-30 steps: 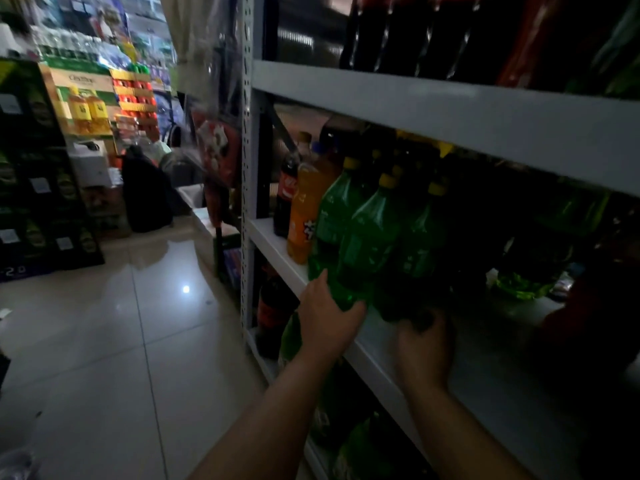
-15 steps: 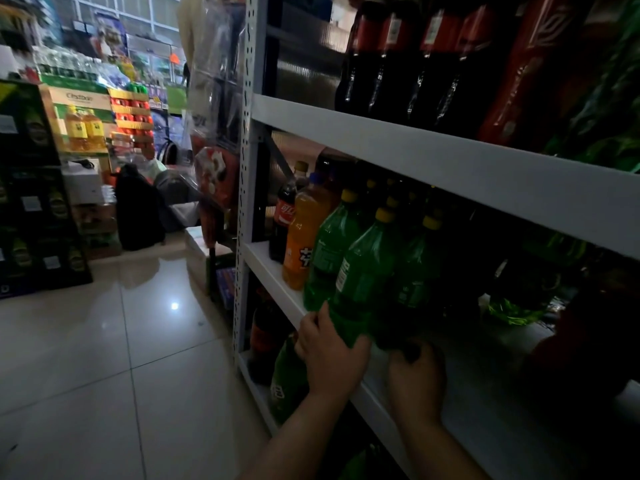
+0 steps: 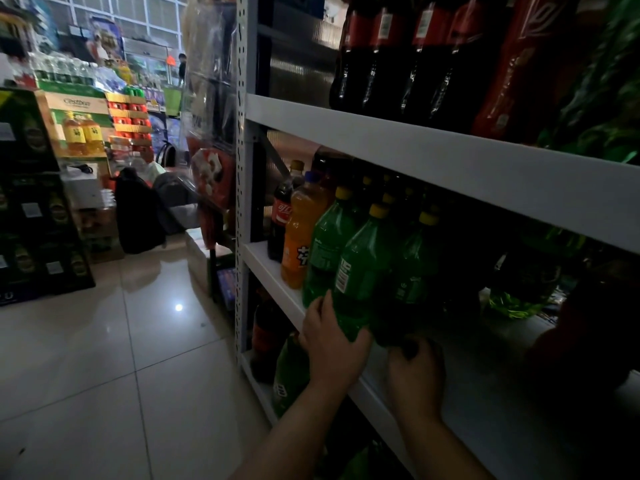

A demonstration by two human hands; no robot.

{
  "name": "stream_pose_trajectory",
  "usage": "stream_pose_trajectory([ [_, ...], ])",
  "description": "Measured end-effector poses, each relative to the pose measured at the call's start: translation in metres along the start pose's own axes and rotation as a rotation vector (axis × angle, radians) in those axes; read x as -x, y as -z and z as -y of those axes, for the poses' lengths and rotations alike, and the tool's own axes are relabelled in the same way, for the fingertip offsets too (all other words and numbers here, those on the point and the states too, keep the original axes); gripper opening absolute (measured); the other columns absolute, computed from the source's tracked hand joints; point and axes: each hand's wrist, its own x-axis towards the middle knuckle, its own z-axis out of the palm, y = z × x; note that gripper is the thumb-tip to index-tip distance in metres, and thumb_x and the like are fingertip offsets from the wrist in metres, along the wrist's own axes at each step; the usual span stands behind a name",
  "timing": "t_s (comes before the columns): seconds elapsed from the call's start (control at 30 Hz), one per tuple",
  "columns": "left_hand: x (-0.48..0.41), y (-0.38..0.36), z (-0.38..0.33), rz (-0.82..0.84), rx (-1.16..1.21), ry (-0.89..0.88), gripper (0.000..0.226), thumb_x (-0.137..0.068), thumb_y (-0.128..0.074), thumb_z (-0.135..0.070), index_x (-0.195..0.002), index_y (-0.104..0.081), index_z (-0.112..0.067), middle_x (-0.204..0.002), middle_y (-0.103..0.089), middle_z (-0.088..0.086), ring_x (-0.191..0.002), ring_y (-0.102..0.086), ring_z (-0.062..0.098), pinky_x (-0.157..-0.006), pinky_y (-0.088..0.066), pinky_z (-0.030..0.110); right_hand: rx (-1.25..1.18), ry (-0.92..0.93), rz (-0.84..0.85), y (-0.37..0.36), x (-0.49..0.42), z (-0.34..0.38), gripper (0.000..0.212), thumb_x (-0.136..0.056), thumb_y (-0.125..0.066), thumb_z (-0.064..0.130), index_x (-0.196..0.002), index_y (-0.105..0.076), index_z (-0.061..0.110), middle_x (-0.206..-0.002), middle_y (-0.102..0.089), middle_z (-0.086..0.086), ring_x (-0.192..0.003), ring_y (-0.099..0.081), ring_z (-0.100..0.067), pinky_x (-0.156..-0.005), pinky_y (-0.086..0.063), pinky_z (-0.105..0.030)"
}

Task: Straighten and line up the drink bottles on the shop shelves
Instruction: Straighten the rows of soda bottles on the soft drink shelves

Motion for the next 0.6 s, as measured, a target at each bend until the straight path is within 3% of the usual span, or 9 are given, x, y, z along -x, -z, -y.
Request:
stream_pose_trajectory([
  [0.07,0.000,-0.001,-0.002,-0.010,0.109,-0.056,0.071,-0.077,-0.064,-0.041,-0.140,-0.037,-0.021,-0.132,-0.046,-0.001,-0.124,-0.041,0.014,-0.105,-0.037,0.044,0.005,0.000,-0.008,0.000,0.001,0.000,0.017,-0.079,-0.061,0.008,-0.094,-0.066,0.005,-0.107,-0.058,-0.017,-0.096,-0.055,-0.031,-0.079,-0.038,-0.029],
  [0.13,-0.002,0.000,-0.005,-0.093,0.115,-0.025,0.066,-0.075,-0.071,-0.040,-0.132,-0.045,-0.022,-0.123,-0.051,-0.004,-0.117,-0.046,0.013,-0.098,-0.044,0.041,0.003,0.003,-0.010,0.000,0.001,0.000,0.016,-0.078,-0.061,0.007,-0.093,-0.066,0.005,-0.106,-0.058,-0.018,-0.097,-0.056,-0.031,-0.080,-0.039,-0.030],
  [0.2,-0.003,0.000,-0.008,-0.159,0.012,0.035,0.075,-0.068,-0.075,-0.050,-0.130,-0.045,-0.022,-0.121,-0.051,-0.003,-0.115,-0.046,0.017,-0.099,-0.043,0.040,0.015,0.003,-0.002,0.001,0.001,0.000,0.017,-0.078,-0.060,0.006,-0.094,-0.066,0.005,-0.107,-0.058,-0.018,-0.098,-0.055,-0.031,-0.083,-0.040,-0.031],
  [0.3,-0.001,-0.002,-0.014,-0.148,-0.155,0.115,0.098,-0.063,-0.073,-0.061,-0.141,-0.031,-0.019,-0.128,-0.041,0.002,-0.123,-0.038,0.023,-0.107,-0.032,0.046,0.025,0.001,0.013,0.001,0.001,-0.001,0.017,-0.080,-0.060,0.007,-0.096,-0.065,0.005,-0.110,-0.056,-0.017,-0.099,-0.055,-0.031,-0.081,-0.038,-0.028],
  [0.37,0.002,-0.004,-0.015,-0.111,-0.189,0.091,0.096,-0.066,-0.066,-0.061,-0.143,-0.027,-0.019,-0.128,-0.035,0.003,-0.123,-0.033,0.024,-0.108,-0.027,0.049,0.031,-0.008,0.007,0.001,0.000,0.000,0.018,-0.080,-0.060,0.007,-0.097,-0.065,0.005,-0.111,-0.055,-0.017,-0.099,-0.054,-0.031,-0.081,-0.038,-0.028],
  [0.5,0.003,0.000,-0.011,0.031,0.102,0.054,0.078,-0.075,-0.059,-0.034,-0.144,-0.028,-0.016,-0.140,-0.039,0.007,-0.131,-0.036,0.024,-0.108,-0.033,0.047,0.038,-0.004,0.018,0.000,0.000,-0.001,0.017,-0.081,-0.059,0.009,-0.096,-0.066,0.007,-0.110,-0.056,-0.016,-0.097,-0.054,-0.030,-0.078,-0.037,-0.028],
  [0.6,0.005,0.003,-0.009,-0.054,0.101,0.045,0.070,-0.074,-0.066,-0.035,-0.137,-0.038,-0.021,-0.129,-0.050,-0.001,-0.121,-0.045,0.018,-0.100,-0.043,0.040,0.044,0.009,0.014,0.000,0.000,-0.003,0.015,-0.079,-0.060,0.009,-0.093,-0.067,0.007,-0.108,-0.058,-0.017,-0.095,-0.056,-0.030,-0.078,-0.038,-0.028],
])
